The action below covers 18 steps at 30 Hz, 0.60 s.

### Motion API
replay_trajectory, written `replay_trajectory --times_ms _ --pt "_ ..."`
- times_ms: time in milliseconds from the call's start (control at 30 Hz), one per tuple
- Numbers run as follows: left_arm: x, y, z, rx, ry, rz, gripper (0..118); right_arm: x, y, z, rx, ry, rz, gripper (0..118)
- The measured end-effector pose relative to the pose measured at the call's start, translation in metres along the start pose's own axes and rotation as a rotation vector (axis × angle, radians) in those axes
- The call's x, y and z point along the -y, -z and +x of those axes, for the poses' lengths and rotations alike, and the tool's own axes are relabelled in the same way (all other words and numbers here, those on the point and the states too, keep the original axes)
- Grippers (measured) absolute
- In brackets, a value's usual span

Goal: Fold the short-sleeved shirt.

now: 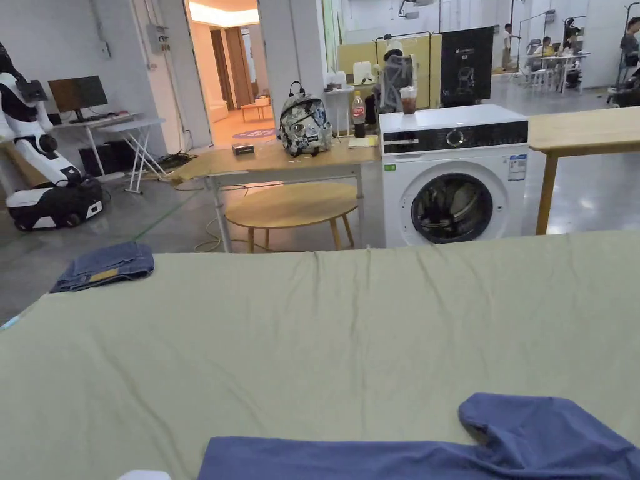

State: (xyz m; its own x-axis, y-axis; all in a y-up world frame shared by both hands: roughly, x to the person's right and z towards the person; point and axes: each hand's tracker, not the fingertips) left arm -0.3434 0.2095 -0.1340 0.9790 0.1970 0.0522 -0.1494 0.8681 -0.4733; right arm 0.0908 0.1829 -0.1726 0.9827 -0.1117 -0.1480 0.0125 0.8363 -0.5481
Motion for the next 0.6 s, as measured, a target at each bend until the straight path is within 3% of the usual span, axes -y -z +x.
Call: replay_trajectory --times_ms 67,100,133,167,200,433,533,600 --pt "-0.016 0.024 -0.004 -0.080 0.023 -0.052 0 0.003 0.001 0.004 -0.011 0.025 -0.009 0" --pt "-0.021 0.041 -0.013 -0.131 0.038 -0.077 6 0.004 0.000 0.007 -0.018 0.034 -0.014 0" --pt "-0.026 0.061 -0.025 -0.110 0.045 -0.115 19 0.005 -0.001 0.010 -0.027 0.051 -0.016 0" --pt "-0.035 0.078 -0.031 -0.093 0.049 -0.143 42 0.007 -0.002 0.013 -0.039 0.067 -0.020 0" --pt "-0.041 0.099 -0.040 -0.111 0.041 -0.198 52 0.010 -0.003 0.017 -0.049 0.075 -0.026 0" --pt "-0.036 0.220 -0.094 -0.241 -0.018 -0.433 58 0.022 -0.001 0.043 0.003 0.083 -0.072 0" --pt "-0.019 0.237 -0.090 -0.214 -0.045 -0.468 53 0.026 0.000 0.056 0.035 0.095 -0.093 0" --pt "-0.022 0.232 -0.083 -0.228 -0.013 -0.433 37 0.024 0.004 0.064 0.055 0.097 -0.109 0"
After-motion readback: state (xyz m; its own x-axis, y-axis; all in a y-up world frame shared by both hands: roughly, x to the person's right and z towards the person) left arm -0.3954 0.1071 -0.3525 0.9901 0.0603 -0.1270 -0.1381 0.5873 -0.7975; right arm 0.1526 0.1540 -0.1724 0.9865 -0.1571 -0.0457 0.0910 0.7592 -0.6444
